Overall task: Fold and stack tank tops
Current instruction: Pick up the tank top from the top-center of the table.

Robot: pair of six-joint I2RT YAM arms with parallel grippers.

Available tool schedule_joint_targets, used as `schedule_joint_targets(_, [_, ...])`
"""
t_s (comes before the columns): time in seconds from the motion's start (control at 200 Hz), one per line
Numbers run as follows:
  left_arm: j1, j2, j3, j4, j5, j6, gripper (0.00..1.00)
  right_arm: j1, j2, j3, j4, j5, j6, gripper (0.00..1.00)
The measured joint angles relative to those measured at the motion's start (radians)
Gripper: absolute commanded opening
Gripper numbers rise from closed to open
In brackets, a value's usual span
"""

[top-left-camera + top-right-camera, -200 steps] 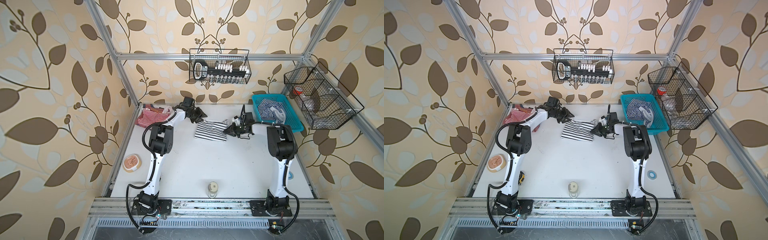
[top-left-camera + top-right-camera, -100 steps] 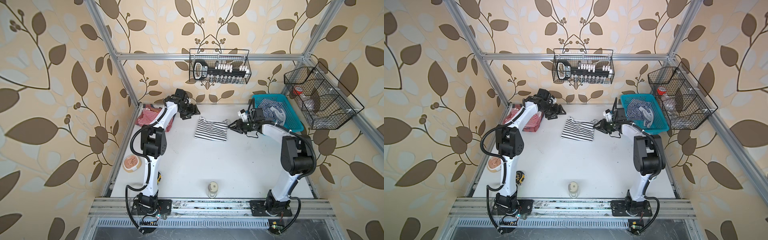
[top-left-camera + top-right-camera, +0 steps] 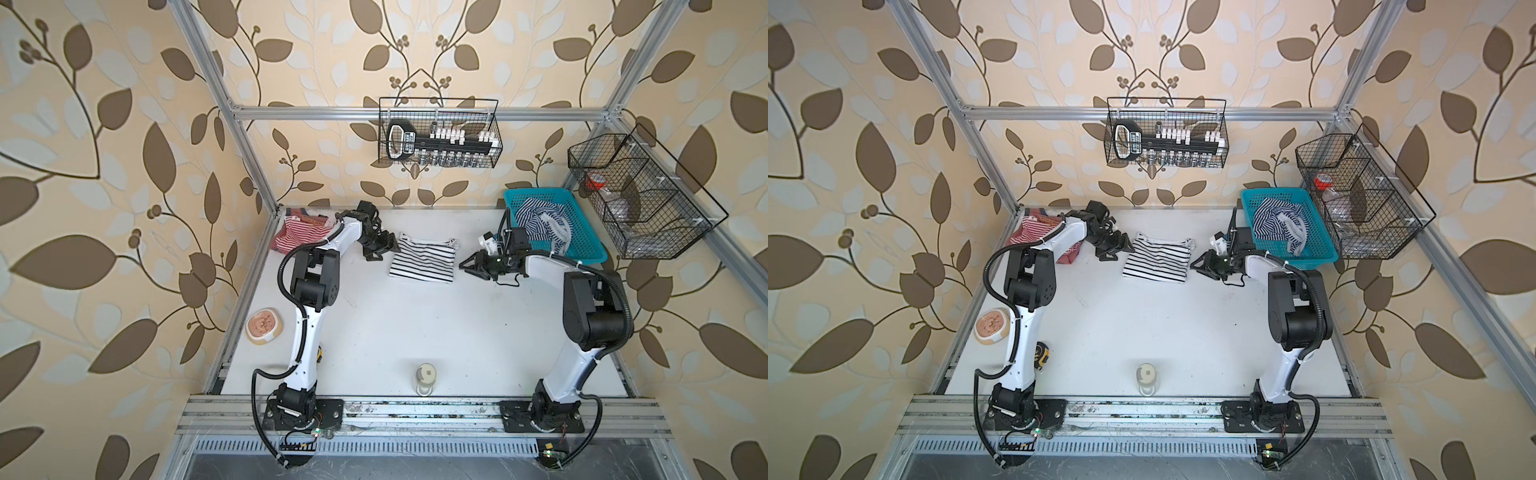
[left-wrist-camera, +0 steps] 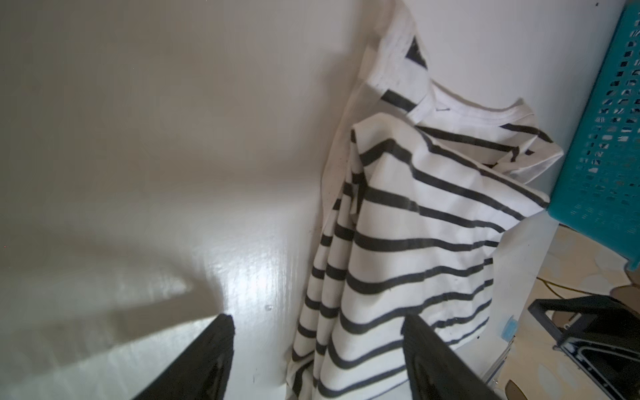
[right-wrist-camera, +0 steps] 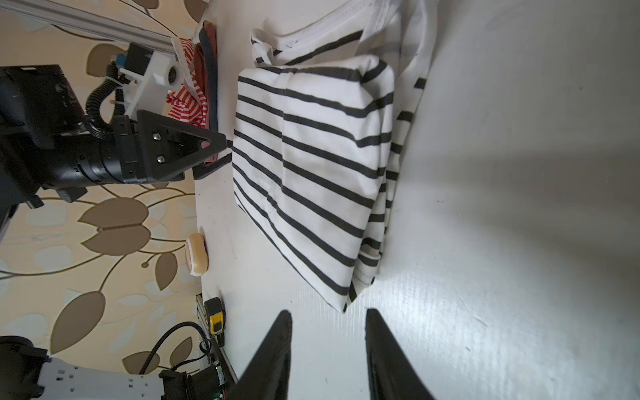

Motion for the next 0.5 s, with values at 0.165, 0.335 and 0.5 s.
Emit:
schedule_joint_targets(0.165, [-0.006, 0.011, -0.003, 0.026, 0.022, -0.009, 0.79, -0.002, 0.087, 0.017, 0.031, 0.000, 0.017, 0.37])
schedule_joint_targets(0.335, [-0.028, 0.019, -0.003, 0.050, 0.051, -0.014, 0.79, 0.006, 0.158, 0.039, 0.041, 0.000, 0.035, 0.38])
schedule_joint_targets(0.5, [-0.048, 0.026, -0.006, 0.080, 0.077, -0.019, 0.78, 0.035, 0.203, 0.080, 0.068, -0.004, 0.051, 0.38])
